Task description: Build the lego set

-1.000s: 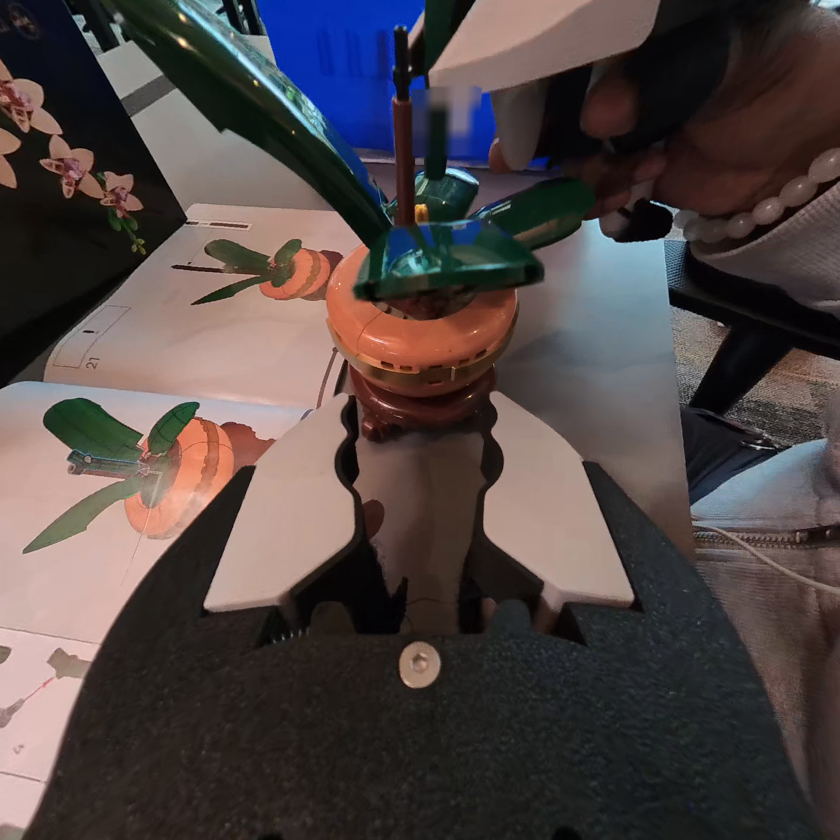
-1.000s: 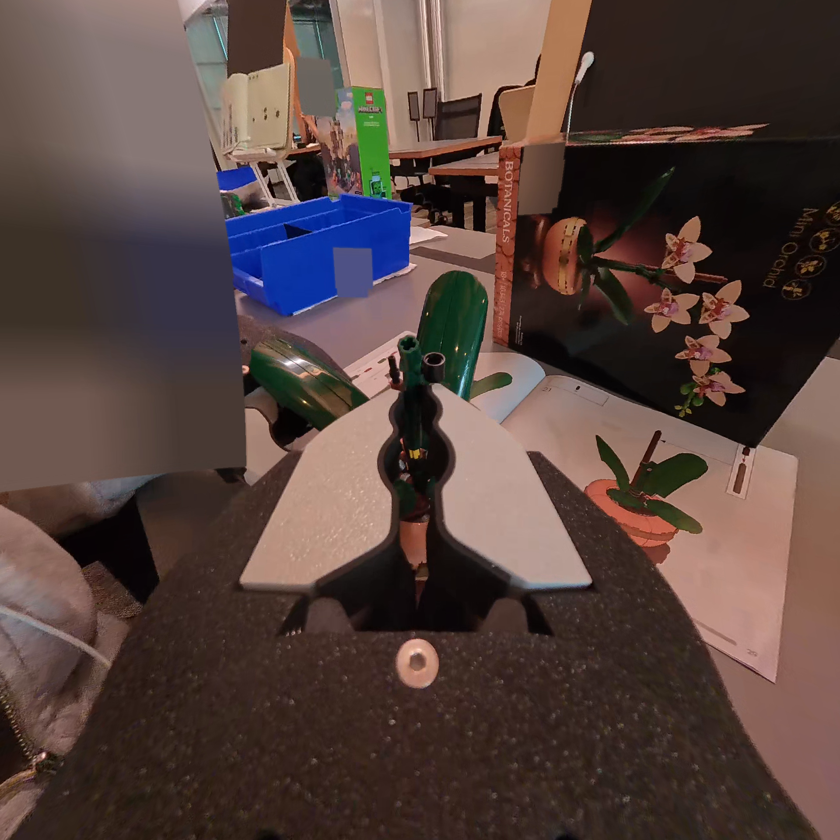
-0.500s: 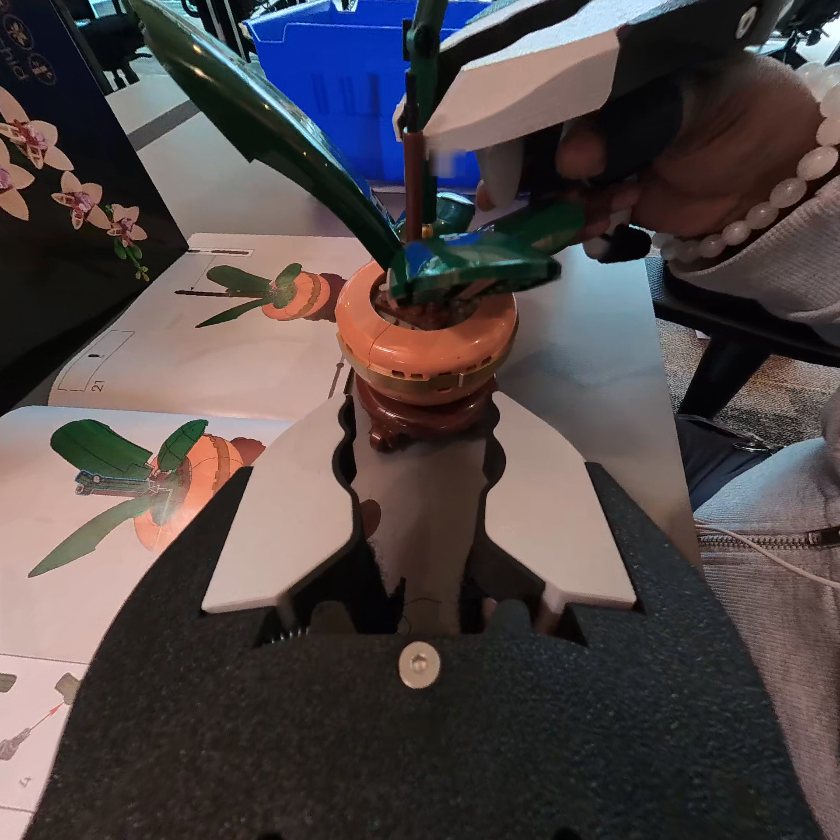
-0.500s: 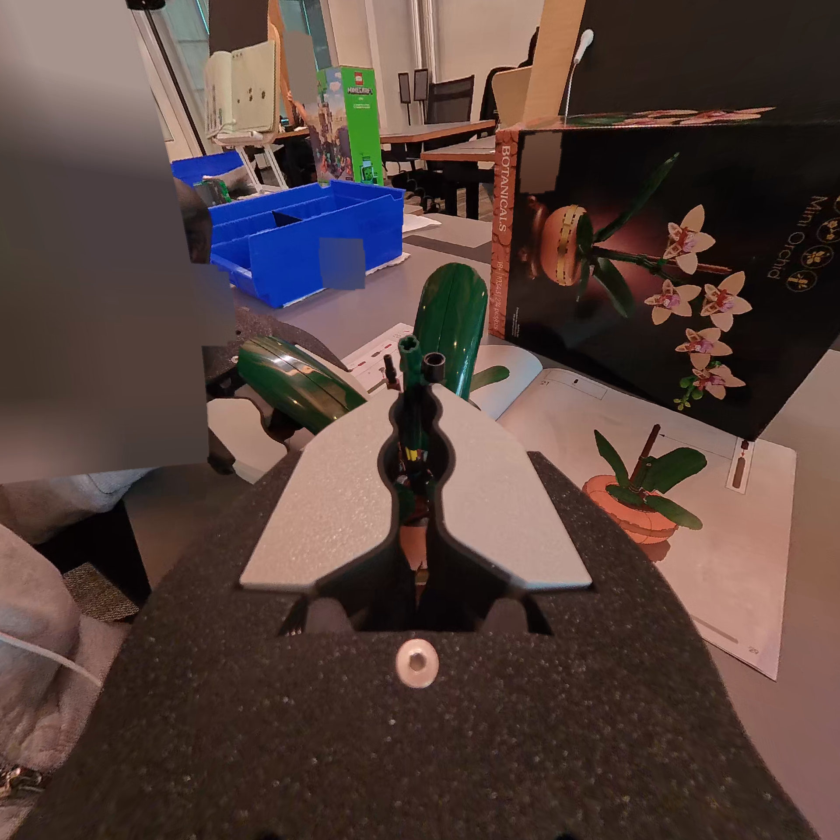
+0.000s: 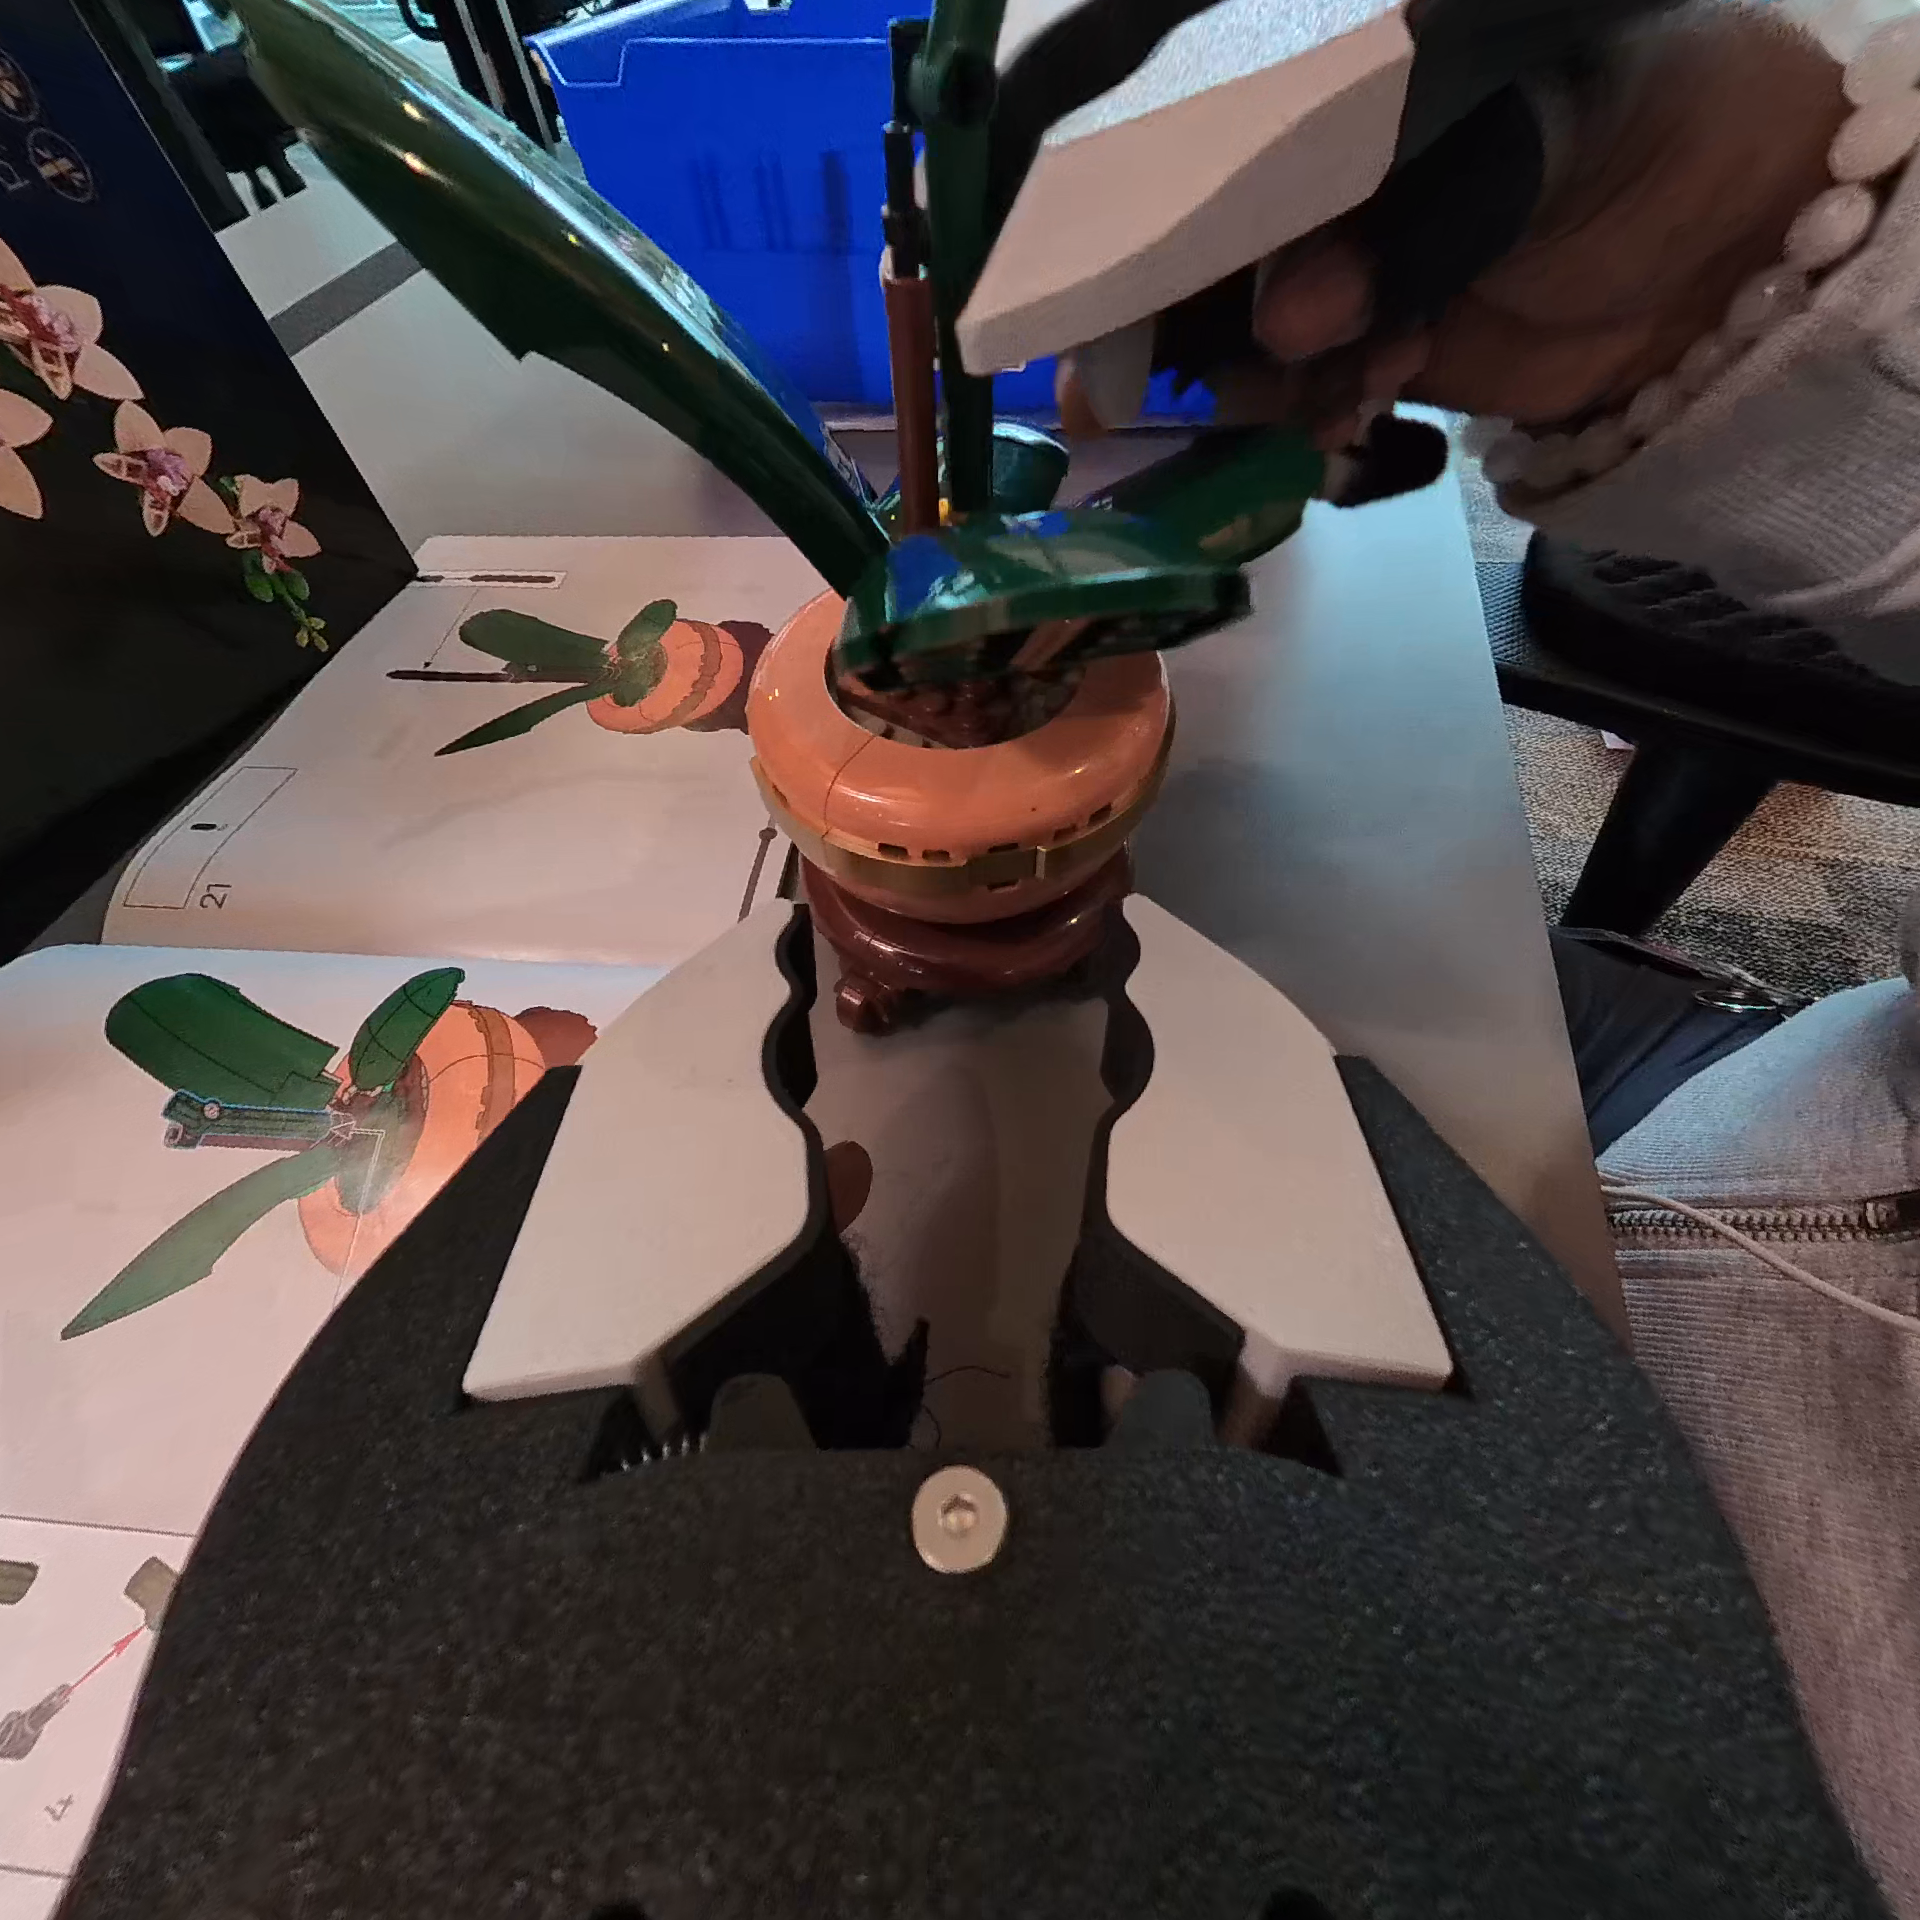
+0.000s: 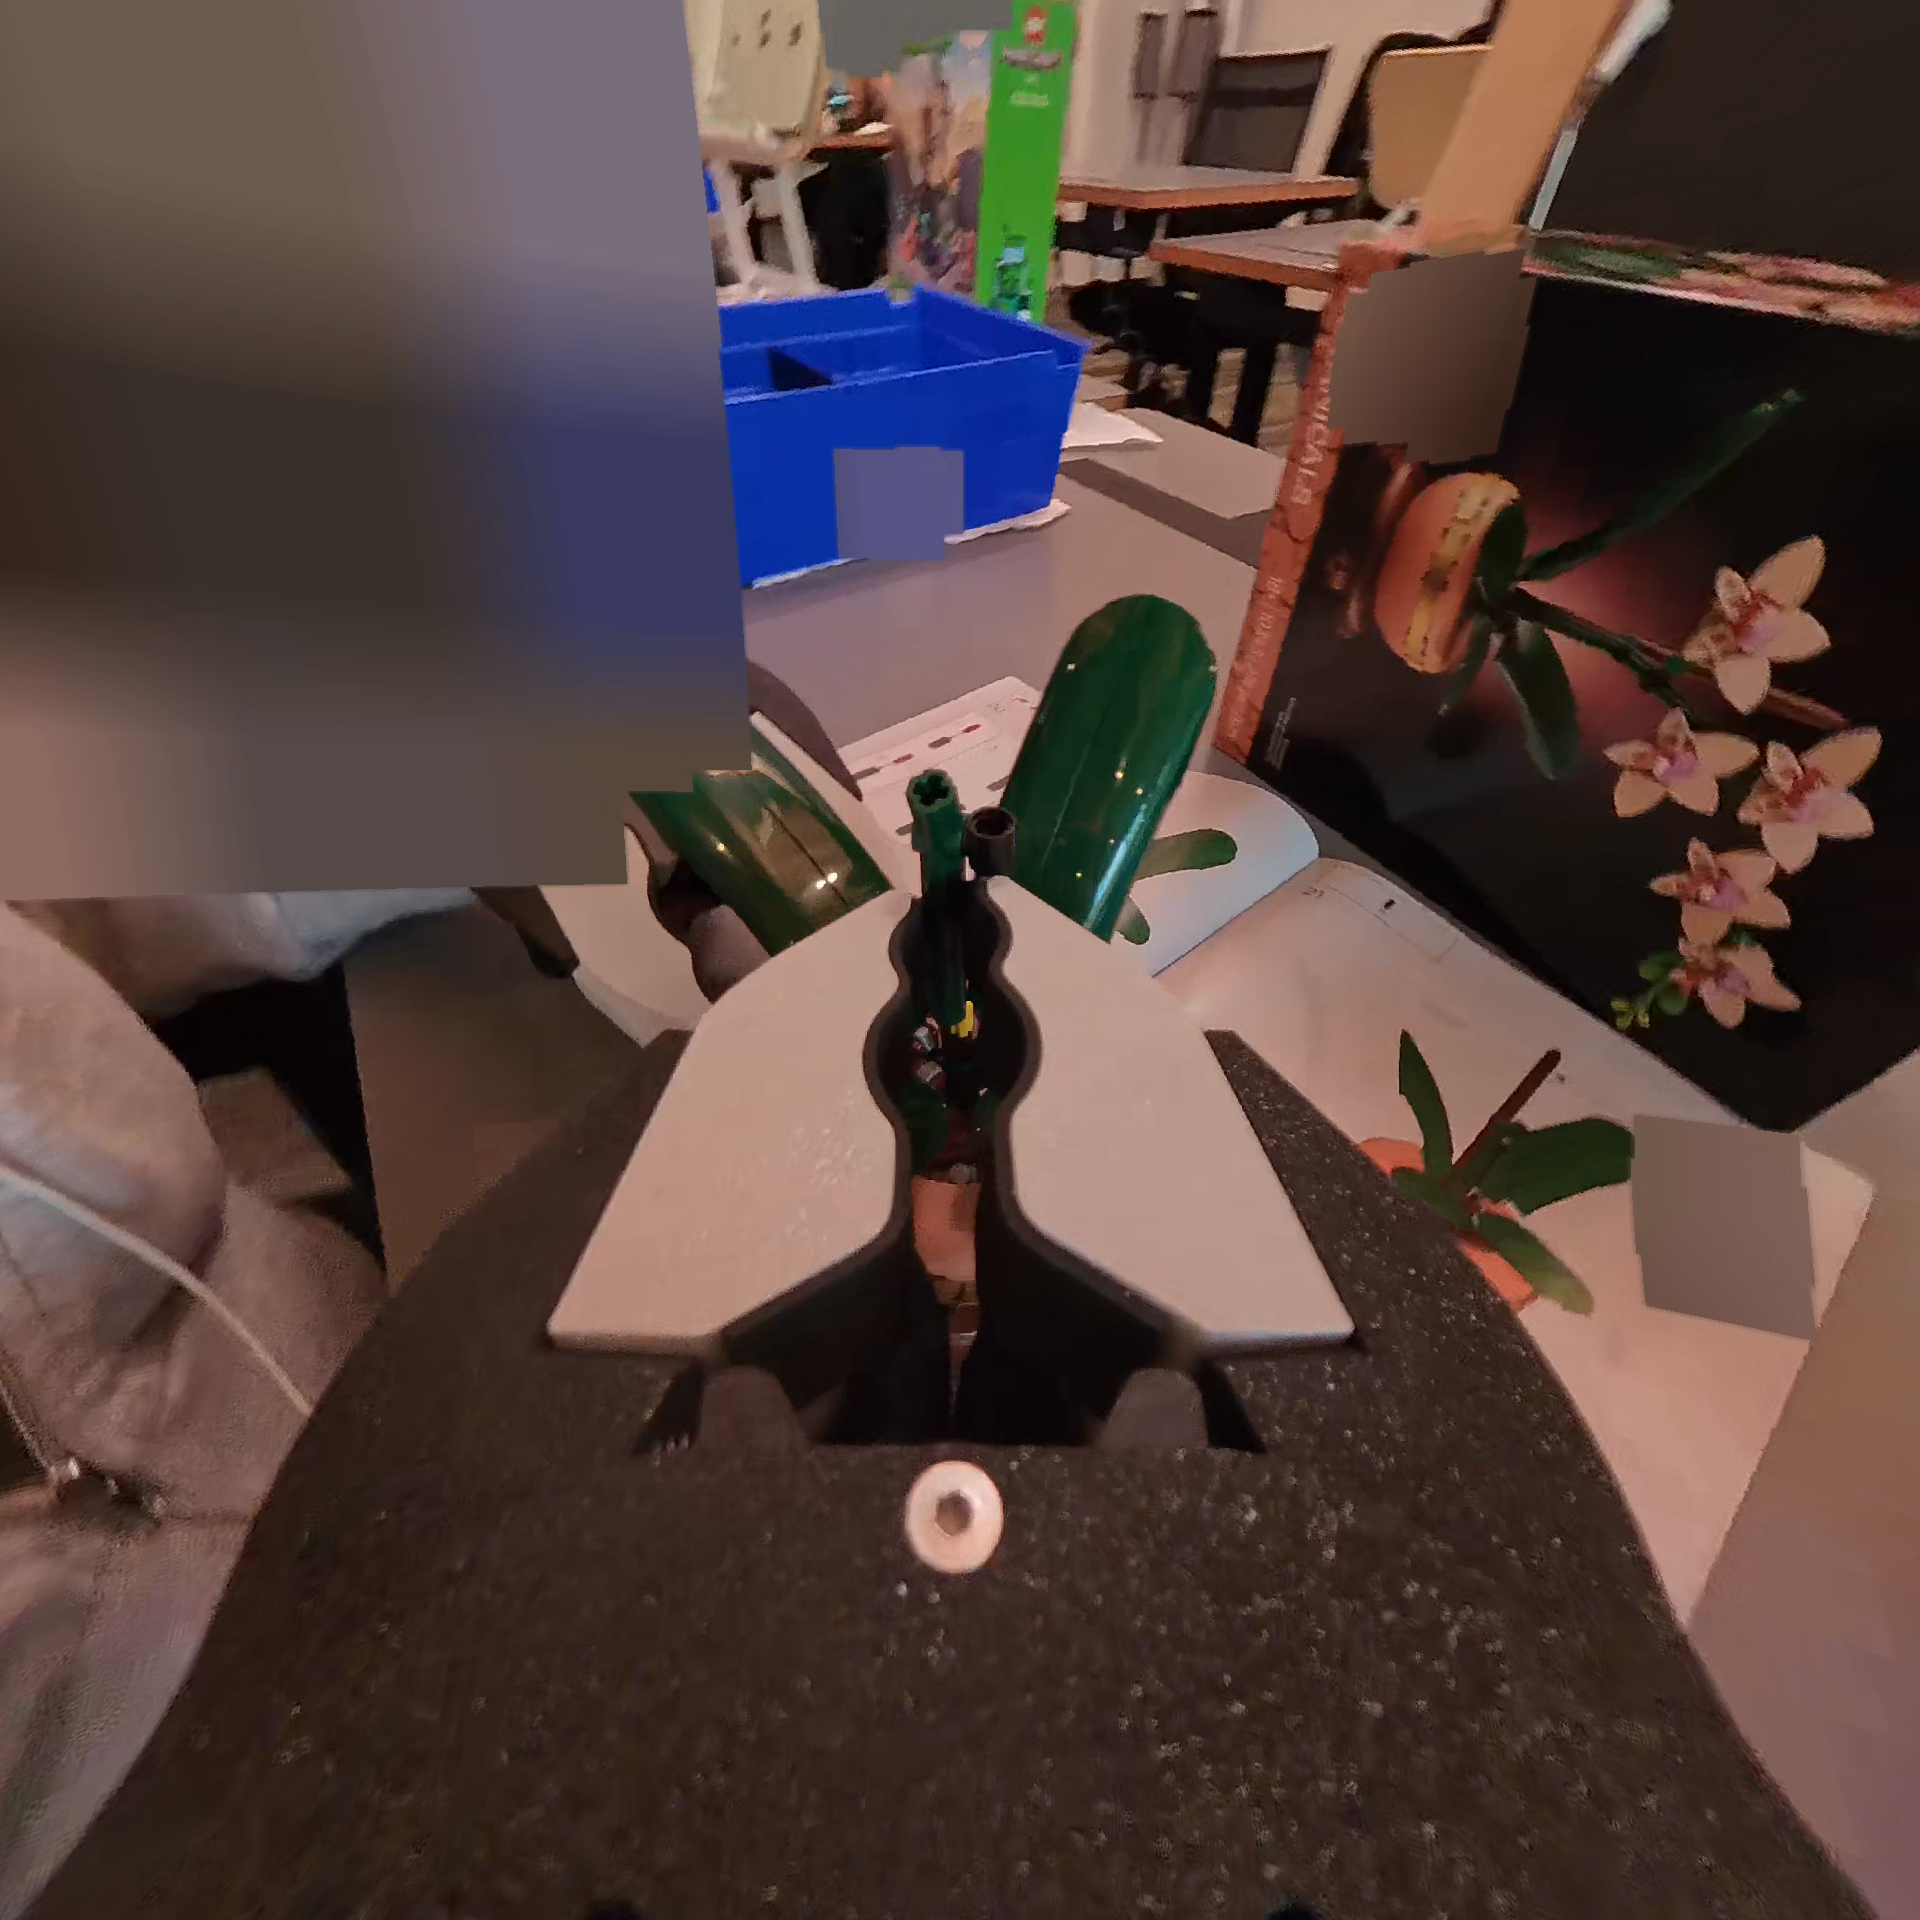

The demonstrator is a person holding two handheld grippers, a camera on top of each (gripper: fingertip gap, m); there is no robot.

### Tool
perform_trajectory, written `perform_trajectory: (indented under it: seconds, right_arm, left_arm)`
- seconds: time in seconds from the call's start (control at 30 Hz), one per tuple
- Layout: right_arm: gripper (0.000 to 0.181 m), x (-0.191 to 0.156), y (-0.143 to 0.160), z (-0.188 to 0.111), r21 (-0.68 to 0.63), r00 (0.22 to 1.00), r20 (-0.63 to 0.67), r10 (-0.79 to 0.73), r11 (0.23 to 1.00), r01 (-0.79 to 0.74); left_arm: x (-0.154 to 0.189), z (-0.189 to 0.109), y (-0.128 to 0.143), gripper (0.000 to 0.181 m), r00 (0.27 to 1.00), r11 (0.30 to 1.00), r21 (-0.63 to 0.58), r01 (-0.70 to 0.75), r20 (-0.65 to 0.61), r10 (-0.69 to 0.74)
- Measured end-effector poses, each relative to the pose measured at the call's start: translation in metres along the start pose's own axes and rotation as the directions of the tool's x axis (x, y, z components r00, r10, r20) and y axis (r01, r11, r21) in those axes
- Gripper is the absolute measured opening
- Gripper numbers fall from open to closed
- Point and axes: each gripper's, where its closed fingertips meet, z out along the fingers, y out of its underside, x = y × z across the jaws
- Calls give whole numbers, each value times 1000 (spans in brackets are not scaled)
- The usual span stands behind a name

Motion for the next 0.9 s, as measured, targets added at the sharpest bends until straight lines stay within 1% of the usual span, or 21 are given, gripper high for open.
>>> perform_trajectory:
  seconds: [0.07, 0.17, 0.23, 0.3, 0.5, 0.9]
  right_arm:
    - [6, -3, 0, 0, -16, 996, 58, -71, 997, 72]
    - [6, -5, 0, -1, -11, 981, 152, -124, 992, 127]
    - [6, -5, -5, -2, 36, 968, 203, -151, 989, 146]
    - [6, -7, -7, -3, 72, 952, 268, -146, 989, 132]
    - [6, -4, -4, 0, 82, 931, 323, -169, 985, 150]
    - [6, -3, 0, 1, 81, 904, 409, -122, 992, 97]
  left_arm:
    - [1, 0, 1, 53, 1000, 1000, -4, -10, 0, 10]
    - [0, 1, 2, 53, 1000, 1000, -13, -19, 3, 19]
    - [0, 2, 2, 52, 1000, 1000, -9, -20, -1, 20]
    - [0, 2, 0, 52, 1000, 1000, 0, -18, -4, 18]
    - [0, 3, -4, 53, 1000, 1000, 25, 6, -26, -6]
    - [-1, 10, -6, 54, 999, 1000, 24, 8, -49, -7]
